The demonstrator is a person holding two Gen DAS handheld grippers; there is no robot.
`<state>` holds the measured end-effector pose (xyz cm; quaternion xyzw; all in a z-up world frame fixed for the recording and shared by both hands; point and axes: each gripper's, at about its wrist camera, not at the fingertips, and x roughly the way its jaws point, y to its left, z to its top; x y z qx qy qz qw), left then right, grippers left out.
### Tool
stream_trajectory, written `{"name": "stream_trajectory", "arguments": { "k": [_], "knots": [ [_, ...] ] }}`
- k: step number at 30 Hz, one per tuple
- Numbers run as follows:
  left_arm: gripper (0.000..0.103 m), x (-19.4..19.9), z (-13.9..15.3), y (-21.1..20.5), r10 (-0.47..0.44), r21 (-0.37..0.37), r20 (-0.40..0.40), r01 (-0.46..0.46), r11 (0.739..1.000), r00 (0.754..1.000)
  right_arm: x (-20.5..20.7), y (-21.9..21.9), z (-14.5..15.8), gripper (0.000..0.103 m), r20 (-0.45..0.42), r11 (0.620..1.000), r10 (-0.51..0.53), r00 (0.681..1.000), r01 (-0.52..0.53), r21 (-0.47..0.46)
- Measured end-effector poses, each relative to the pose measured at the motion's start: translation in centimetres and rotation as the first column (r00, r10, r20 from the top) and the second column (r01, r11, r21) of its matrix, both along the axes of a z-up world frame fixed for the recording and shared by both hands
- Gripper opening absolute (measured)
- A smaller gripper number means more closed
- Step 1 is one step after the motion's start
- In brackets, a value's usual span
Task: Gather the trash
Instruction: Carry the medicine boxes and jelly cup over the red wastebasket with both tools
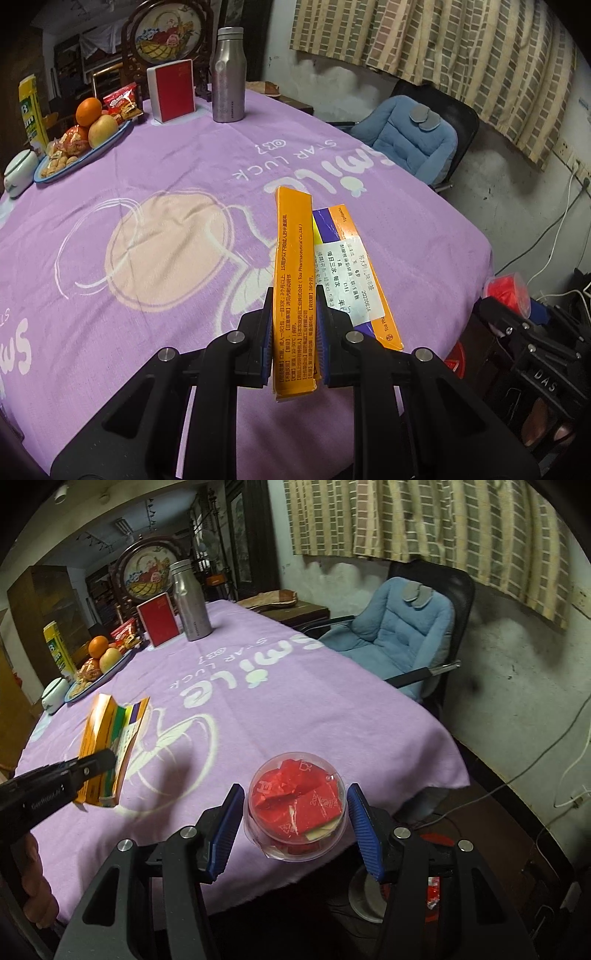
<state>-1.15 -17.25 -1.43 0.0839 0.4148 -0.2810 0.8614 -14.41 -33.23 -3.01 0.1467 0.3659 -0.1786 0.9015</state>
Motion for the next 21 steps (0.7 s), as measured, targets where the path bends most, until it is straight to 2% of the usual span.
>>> {"name": "stream_trajectory", "arguments": {
  "k": [8,14,17,21],
  "knots": [
    [0.020,-2.6,-0.2,-2.1,-0.062,0.036,0.030,0.061,0.997,0.998,-2.9,-2.2,-1.1,0.057,0.007,0.998,-0.061,0.998,0.061,0.026],
    [0.020,-5.3,-0.6,-5.3,-0.164,0.065,0.043,0.161,0.985,0.985,-6.1,-4.9,-2.5,0.057,0.005,0.991,-0.130,0.992,0.130,0.045],
    [0.020,-7.7,-1.1,-8.1,-0.268,0.081,0.050,0.263,0.961,0.962,-8.8,-7.0,-4.0,0.057,-0.010,0.981,-0.186,0.983,0.186,0.052],
    [0.020,-11.5,-2.3,-12.6,-0.434,0.094,0.035,0.429,0.898,0.900,-12.5,-10.6,-7.6,0.057,-0.072,0.956,-0.274,0.959,0.280,0.088]
  ]
}}
